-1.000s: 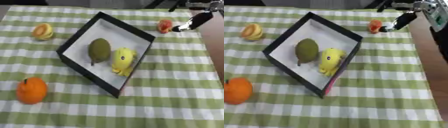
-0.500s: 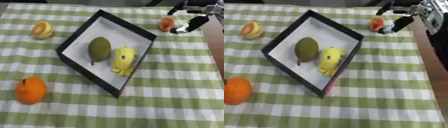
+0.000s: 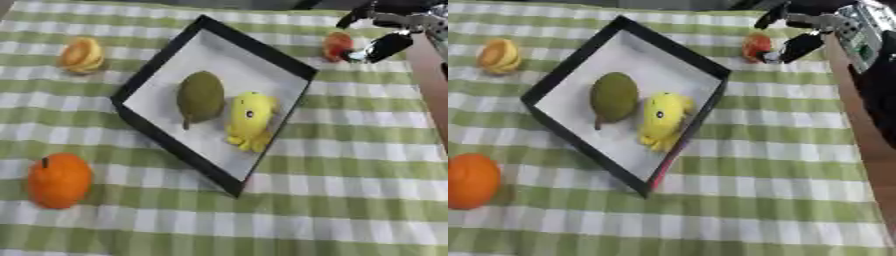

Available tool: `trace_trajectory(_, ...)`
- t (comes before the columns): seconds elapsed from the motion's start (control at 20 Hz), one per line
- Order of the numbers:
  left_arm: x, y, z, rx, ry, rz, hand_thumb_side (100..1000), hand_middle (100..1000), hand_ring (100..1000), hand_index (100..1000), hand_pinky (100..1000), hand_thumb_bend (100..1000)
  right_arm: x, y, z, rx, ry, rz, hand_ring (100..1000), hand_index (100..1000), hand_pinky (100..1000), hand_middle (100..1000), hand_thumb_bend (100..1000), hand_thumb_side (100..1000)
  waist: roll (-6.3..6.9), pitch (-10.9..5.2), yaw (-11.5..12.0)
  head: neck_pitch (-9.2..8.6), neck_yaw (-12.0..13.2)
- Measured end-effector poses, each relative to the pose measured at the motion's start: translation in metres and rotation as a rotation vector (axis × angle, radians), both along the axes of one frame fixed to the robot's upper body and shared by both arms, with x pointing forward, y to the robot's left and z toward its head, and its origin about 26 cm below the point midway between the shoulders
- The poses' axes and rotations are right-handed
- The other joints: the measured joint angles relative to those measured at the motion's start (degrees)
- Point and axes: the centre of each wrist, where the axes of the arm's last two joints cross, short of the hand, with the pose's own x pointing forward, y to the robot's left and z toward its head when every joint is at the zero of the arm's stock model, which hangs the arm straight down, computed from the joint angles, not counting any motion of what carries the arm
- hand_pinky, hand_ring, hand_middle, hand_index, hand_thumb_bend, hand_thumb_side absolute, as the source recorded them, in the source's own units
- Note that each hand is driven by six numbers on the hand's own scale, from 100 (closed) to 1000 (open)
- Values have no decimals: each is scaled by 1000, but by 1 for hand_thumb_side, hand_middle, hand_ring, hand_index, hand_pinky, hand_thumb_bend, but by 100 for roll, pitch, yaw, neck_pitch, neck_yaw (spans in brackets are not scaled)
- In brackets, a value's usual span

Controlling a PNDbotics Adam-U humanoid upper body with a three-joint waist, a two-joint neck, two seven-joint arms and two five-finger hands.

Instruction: Pick up objects on the table and place them in the box.

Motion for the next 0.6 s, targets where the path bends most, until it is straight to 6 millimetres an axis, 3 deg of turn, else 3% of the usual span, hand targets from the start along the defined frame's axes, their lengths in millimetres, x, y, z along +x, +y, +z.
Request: trace_trajectory(0.6, 0, 0, 3, 12, -6, -7, 682, 809, 848, 818, 823, 100, 0, -8, -3, 10, -19, -73, 908, 918, 957, 802, 313, 608, -77, 127, 132, -150, -71)
